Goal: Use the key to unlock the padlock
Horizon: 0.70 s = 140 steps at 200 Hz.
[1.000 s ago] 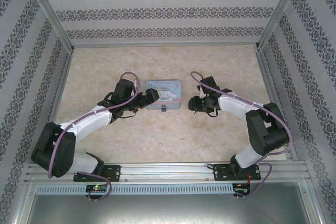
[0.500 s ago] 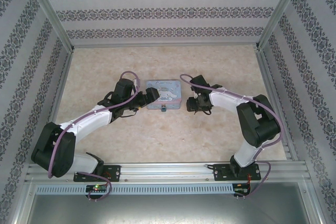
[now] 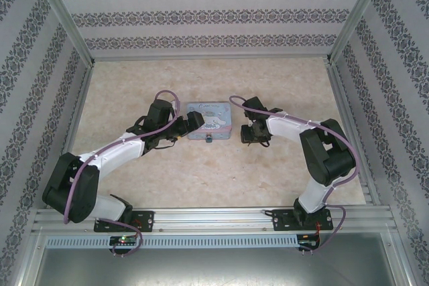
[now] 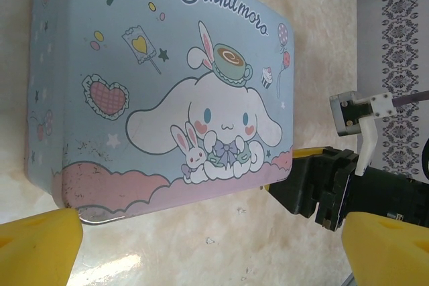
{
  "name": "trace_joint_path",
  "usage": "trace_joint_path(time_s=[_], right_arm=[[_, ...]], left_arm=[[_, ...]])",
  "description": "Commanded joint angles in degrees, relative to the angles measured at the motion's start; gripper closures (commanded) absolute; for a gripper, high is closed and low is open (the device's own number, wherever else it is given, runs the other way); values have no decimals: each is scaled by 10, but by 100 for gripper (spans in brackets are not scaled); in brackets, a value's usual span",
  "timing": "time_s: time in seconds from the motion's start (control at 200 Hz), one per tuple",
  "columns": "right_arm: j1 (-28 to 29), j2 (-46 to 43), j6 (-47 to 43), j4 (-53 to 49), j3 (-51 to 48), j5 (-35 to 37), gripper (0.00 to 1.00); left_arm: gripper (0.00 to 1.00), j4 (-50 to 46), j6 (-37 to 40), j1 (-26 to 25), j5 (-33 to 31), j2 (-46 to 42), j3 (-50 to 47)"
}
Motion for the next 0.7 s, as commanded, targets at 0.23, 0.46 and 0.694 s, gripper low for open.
trace_joint_path(time_s=[0.23, 0.46, 0.694], right_arm=[[25, 27, 14, 8, -18, 10, 79], [23, 6, 36, 22, -33, -10, 100], [-2, -90, 64, 35, -57, -44, 100]], left_arm=[[1, 15, -12, -8, -5, 1, 21], [1, 13, -19, -8, -3, -9, 22], [1, 13, -31, -7, -3, -25, 22]])
